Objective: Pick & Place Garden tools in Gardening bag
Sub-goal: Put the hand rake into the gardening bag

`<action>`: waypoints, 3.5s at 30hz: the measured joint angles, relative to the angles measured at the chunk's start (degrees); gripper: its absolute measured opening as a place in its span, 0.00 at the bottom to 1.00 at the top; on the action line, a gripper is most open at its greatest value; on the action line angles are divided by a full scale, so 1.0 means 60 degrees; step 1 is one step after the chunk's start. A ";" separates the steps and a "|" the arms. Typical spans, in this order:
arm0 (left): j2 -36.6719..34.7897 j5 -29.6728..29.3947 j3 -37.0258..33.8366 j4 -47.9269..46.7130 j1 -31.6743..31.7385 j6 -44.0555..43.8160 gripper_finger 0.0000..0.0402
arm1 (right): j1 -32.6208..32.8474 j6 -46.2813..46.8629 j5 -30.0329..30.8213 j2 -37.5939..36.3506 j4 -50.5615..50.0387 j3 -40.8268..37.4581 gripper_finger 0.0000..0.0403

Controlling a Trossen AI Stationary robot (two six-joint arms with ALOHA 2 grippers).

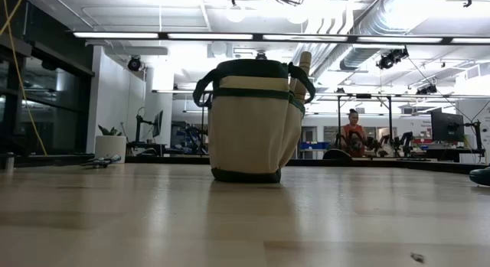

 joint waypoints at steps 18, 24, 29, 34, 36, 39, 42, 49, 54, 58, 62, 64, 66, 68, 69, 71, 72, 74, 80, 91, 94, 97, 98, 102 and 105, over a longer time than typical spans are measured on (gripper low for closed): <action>0.0388 0.0419 0.0404 -0.0941 -0.0007 0.0010 0.14 | 0.0427 -0.1015 0.1419 0.1611 -0.0551 0.0074 0.61; 0.0462 0.0703 0.0404 -0.1047 -0.0007 -0.0012 0.14 | 0.0445 -0.0995 0.1395 0.1803 -0.0468 0.0078 0.57; 0.0460 0.0875 0.0404 -0.1167 -0.0007 -0.0016 0.14 | 0.0457 -0.0967 0.1215 0.2037 -0.0464 0.0070 0.46; 0.0460 0.0910 0.0404 -0.1228 -0.0007 -0.0044 0.14 | 0.0457 -0.0932 0.1189 0.2008 -0.0460 0.0071 0.32; 0.0460 0.0876 0.0404 -0.1355 -0.0004 -0.0059 0.14 | 0.0449 -0.0894 0.1184 0.2010 -0.0460 0.0070 0.27; 0.0460 0.0870 0.0404 -0.1399 -0.0004 -0.0078 0.14 | 0.0453 -0.0892 0.1171 0.2012 -0.0471 0.0070 0.20; 0.0460 0.0883 0.0404 -0.1445 -0.0004 -0.0069 0.14 | 0.0457 -0.0902 0.1154 0.2012 -0.0468 0.0070 0.15; 0.0460 0.0925 0.0404 -0.1443 -0.0004 -0.0049 0.14 | 0.0449 -0.0855 0.0975 0.2012 -0.0486 0.0070 0.14; 0.0455 0.0848 0.0402 -0.1448 -0.0007 -0.0009 0.23 | 0.0447 -0.0730 0.0992 0.2012 -0.0483 0.0070 0.14; 0.0439 0.0674 0.0400 -0.1510 -0.0011 -0.0009 0.38 | 0.0420 -0.0568 0.1047 0.2001 -0.0517 0.0070 0.14; 0.0392 0.0599 0.0642 -0.2132 -0.0009 -0.0011 0.45 | 0.0412 -0.0388 0.1284 0.2001 -0.0563 0.0070 0.14; 0.0366 0.0512 0.0831 -0.2545 -0.0011 -0.0010 0.45 | 0.0351 -0.0275 0.1435 0.2001 -0.0685 0.0070 0.14; 0.0291 0.0354 0.1045 -0.3226 -0.0011 -0.0013 0.46 | 0.0220 -0.0191 0.1448 0.2001 -0.0872 0.0070 0.14; 0.0159 -0.0025 0.1235 -0.3573 -0.0015 -0.0064 0.46 | 0.0083 -0.0088 0.1501 0.2001 -0.1020 0.0070 0.14; 0.0021 -0.0209 0.1258 -0.3823 -0.0011 -0.0148 0.46 | 0.0006 -0.0037 0.1500 0.1970 -0.1065 0.0070 0.14; -0.0192 -0.0636 0.1262 -0.4213 -0.0011 -0.0336 0.46 | -0.0142 0.0011 0.1475 0.1929 -0.1074 0.0070 0.14; -0.0319 -0.0841 0.1267 -0.4224 -0.0011 -0.0449 0.46 | -0.0235 0.0012 0.1394 0.1866 -0.1079 0.0070 0.14; -0.0533 -0.1254 0.1263 -0.4462 -0.0011 -0.0600 0.46 | -0.0451 0.0056 0.1074 0.1787 -0.1067 0.0071 0.14; -0.1307 -0.2177 0.0923 -0.4306 -0.0011 -0.0763 0.46 | -0.1283 0.0259 0.0014 0.1386 -0.0457 -0.0448 0.14; -0.3257 -0.1718 -0.4210 0.1907 -0.0011 -0.0759 0.46 | -0.1591 0.1315 -0.1420 0.0463 0.2545 -0.2613 0.14; -0.3595 -0.1405 -0.5394 0.4314 -0.0011 -0.0759 0.46 | -0.1591 0.1936 -0.1902 0.0384 0.3956 -0.3270 0.14; -0.3666 -0.1108 -0.6198 0.6277 -0.0011 -0.0719 0.46 | -0.1576 0.2547 -0.2088 0.0363 0.5309 -0.3723 0.14; -0.3663 -0.1089 -0.6403 0.6776 -0.0011 -0.0700 0.46 | -0.1576 0.2725 -0.2100 0.0359 0.5774 -0.3831 0.14; -0.3565 -0.1090 -0.7043 0.8429 -0.0008 -0.0697 0.46 | -0.1576 0.3586 -0.2509 0.0354 0.7550 -0.4160 0.14; -0.3493 -0.1101 -0.7380 0.9166 -0.0007 -0.0686 0.46 | -0.1520 0.4026 -0.2577 0.0354 0.8375 -0.4173 0.14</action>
